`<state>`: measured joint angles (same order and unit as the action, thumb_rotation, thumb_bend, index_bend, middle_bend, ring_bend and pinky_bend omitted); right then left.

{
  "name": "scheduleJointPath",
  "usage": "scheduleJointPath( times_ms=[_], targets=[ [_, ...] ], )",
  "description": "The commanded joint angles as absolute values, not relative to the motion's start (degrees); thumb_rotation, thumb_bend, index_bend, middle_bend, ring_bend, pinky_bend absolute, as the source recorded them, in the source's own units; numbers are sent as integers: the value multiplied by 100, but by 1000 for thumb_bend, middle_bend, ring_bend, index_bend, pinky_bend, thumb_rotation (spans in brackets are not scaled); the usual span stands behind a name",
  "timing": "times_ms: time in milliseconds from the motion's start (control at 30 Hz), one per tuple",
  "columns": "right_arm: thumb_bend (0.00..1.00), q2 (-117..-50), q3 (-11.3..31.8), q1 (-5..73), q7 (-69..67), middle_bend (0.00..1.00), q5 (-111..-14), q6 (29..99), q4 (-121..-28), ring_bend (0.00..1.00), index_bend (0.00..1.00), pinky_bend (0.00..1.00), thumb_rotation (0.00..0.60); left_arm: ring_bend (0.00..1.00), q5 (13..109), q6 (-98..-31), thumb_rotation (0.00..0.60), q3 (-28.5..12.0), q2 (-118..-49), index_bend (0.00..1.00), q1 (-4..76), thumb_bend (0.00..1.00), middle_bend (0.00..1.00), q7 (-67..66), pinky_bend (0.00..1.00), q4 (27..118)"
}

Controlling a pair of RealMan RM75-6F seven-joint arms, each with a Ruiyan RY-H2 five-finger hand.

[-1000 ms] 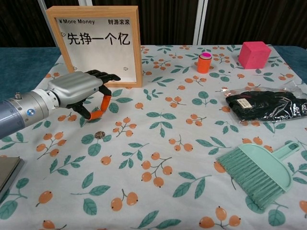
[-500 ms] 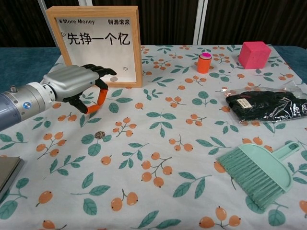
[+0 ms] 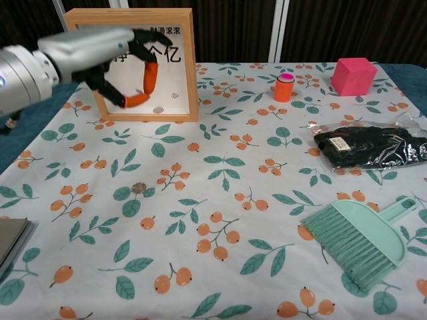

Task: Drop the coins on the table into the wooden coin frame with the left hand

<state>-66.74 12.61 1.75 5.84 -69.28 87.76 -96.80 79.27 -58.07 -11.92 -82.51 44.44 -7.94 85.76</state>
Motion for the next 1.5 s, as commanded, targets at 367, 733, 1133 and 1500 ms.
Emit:
scheduleJointPath(
  times_ms=[367,733,1133,1500],
  targets=[
    [394,-6704,1268,155,645,72,-6920,8842,-9684,28,169,0,600,0,6104,-4532,600,-2537,-6636,693,5178,622,66,24,0,9433],
    [394,-6718,1286,147,665,72,-6884,8859,-9701,28,169,0,600,0,5291,-3651,600,-2635,-6642,693,5659,622,67,654,0,8440],
    [394,-6738,1285,141,724,72,-6897,8895,-9695,28,169,0,600,0,5458,-3422,600,-2500,-6822,697,5749,622,70,1106,0,7864],
    [394,-6742,1272,136,748,72,-6894,8887,-9703,27,169,0,600,0,5578,-3258,600,-2409,-6976,697,5788,622,70,1388,0,7458]
  ],
)
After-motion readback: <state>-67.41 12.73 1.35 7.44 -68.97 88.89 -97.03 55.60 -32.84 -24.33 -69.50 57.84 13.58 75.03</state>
